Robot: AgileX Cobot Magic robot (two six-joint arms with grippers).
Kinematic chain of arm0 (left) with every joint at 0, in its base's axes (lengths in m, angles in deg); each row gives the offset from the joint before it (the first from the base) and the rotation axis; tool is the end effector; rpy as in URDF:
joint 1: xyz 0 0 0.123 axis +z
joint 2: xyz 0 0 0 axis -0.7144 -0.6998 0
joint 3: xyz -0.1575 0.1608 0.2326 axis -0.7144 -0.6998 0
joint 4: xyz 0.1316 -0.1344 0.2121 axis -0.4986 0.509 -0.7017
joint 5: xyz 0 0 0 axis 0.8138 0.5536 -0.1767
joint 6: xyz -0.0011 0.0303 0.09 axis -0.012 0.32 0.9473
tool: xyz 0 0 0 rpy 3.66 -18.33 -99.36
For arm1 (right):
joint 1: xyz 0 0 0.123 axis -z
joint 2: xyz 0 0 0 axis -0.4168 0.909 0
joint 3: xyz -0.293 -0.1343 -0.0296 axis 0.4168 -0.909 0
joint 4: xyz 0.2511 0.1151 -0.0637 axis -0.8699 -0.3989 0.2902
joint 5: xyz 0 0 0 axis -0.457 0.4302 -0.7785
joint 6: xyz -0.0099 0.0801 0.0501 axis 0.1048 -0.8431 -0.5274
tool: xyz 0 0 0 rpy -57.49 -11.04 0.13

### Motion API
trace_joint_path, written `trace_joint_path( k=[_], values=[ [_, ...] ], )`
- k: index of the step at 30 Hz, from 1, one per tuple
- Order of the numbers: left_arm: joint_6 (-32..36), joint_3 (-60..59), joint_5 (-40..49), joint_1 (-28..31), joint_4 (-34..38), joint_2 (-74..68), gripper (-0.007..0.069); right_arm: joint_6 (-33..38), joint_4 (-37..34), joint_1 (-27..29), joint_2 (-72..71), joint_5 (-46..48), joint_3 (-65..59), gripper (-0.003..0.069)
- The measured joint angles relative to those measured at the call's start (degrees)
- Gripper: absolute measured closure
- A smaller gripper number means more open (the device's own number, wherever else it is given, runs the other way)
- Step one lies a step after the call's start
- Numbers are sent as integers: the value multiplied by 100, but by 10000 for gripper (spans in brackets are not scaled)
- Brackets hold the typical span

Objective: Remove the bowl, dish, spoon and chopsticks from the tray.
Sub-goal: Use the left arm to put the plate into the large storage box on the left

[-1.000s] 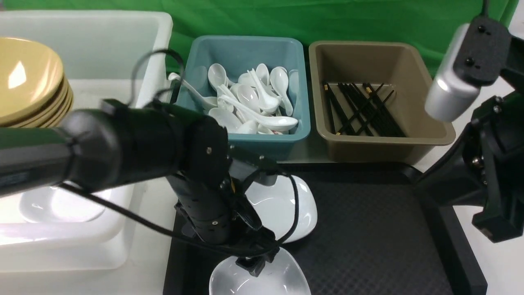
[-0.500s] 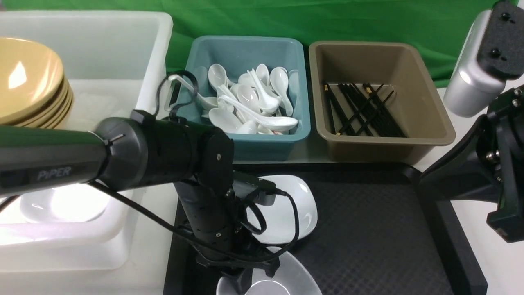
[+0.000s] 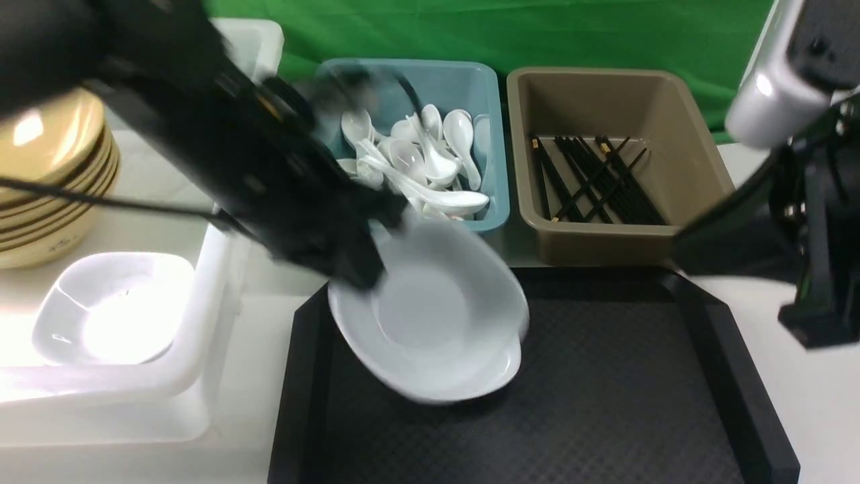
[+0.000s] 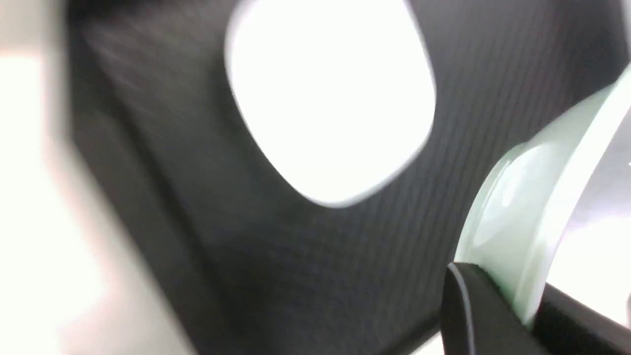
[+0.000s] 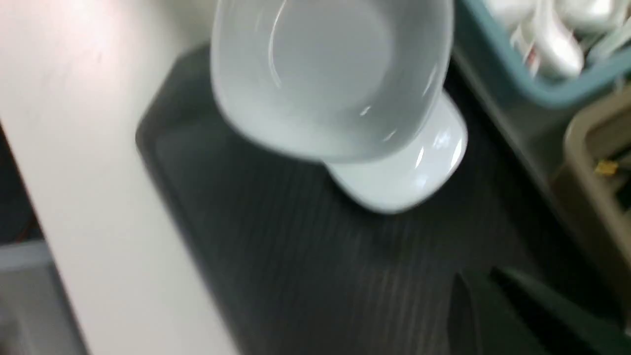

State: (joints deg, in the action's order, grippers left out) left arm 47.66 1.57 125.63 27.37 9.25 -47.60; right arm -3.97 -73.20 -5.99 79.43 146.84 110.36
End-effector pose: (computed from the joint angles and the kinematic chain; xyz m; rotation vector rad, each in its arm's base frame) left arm 0.3128 -0.1394 0.3778 0.3788 2.7027 -0.6344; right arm 0.1961 0.1474 0.4554 -1.2053 2.0524 0.4015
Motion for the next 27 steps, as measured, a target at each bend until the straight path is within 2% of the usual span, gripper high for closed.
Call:
trace_joint_path(
  k=[1, 3, 4, 8, 12, 14, 16, 22, 27],
  values=[
    [95, 9, 30, 584, 91, 205, 613, 136, -207, 0, 66, -78, 233, 640],
    [147, 9, 64, 1002, 117, 326, 613, 266, -399, 0, 154, -113, 426, 640],
    [266, -12, 106, 1800, 142, 496, 613, 499, -772, -28, 400, -118, 813, 640],
    [760, -268, 81, 3426, 352, 635, 613, 659, -1034, -377, 1032, -118, 1613, 640],
    [1102, -763, -173, 4330, 471, 635, 613, 729, -1058, -894, 1659, -94, 2332, 640],
    [1355, -1222, -399, 4615, 488, 635, 613, 736, -1090, -1129, 2001, -65, 2668, 640],
    [1542, -1549, -623, 4664, 534, 635, 613, 741, -1098, -1313, 2227, -12, 2922, 640],
    [2129, -2293, -1383, 4520, 924, 607, 606, 758, -1084, -1541, 2455, 33, 3147, 639],
    [2221, -2487, -1701, 4457, 917, 395, 529, 765, -1046, -1554, 2459, 45, 3169, 639]
  ],
)
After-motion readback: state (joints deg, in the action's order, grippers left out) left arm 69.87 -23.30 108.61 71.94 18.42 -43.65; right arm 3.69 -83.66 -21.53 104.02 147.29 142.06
